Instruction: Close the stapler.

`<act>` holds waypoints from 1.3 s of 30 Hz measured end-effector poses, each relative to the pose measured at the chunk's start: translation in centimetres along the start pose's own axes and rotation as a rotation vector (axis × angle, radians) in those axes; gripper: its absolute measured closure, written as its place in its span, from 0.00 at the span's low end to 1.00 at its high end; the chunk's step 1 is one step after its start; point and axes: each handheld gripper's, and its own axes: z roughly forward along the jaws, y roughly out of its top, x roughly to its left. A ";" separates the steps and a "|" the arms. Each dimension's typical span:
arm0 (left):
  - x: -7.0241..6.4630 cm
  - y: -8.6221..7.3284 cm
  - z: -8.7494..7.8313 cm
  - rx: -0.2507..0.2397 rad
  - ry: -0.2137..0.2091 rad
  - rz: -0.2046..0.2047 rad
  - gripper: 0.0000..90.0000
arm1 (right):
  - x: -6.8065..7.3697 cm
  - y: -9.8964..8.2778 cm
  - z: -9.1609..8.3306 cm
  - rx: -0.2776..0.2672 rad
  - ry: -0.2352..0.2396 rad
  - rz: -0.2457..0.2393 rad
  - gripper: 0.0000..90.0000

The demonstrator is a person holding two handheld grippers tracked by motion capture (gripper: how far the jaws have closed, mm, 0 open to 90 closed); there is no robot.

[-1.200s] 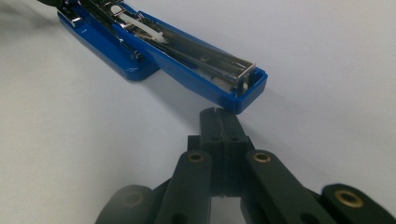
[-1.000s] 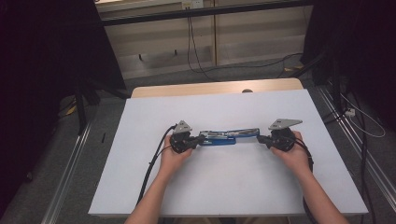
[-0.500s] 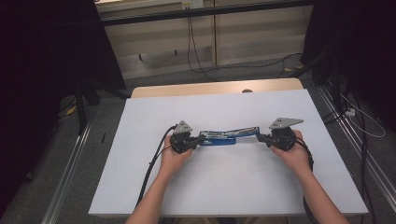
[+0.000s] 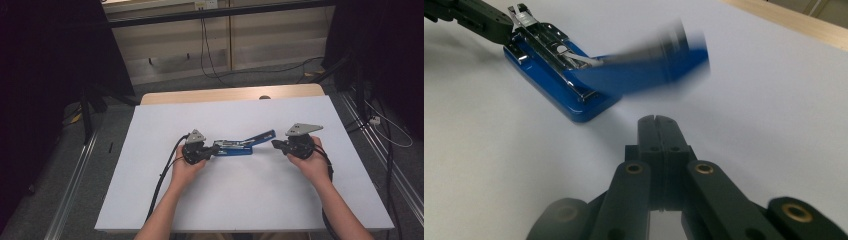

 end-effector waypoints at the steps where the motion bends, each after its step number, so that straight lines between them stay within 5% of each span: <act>1: 0.0 0.0 0.0 0.000 0.002 0.005 1.00 | 0.0 0.1 0.1 -0.010 0.007 0.005 1.00; 9: -0.2 0.1 -0.2 0.001 -0.006 0.006 1.00 | 0.6 0.2 0.3 -0.019 0.032 -0.010 1.00; 14: -0.2 0.2 -1.0 -0.030 -0.035 -0.038 0.96 | 0.5 -0.2 0.0 -0.040 0.048 0.027 0.98; 21: -0.2 0.0 -2.5 -0.052 -0.047 -0.076 0.70 | 0.6 -0.4 -0.5 -0.081 0.052 0.098 0.77; 28: -0.3 0.2 -3.8 -0.060 -0.025 -0.092 0.40 | 1.2 -0.4 -0.6 -0.088 0.047 0.113 0.60; 39: -0.1 0.1 -5.2 -0.066 0.002 -0.123 0.16 | 2.2 -0.6 -1.5 -0.088 0.048 0.108 0.40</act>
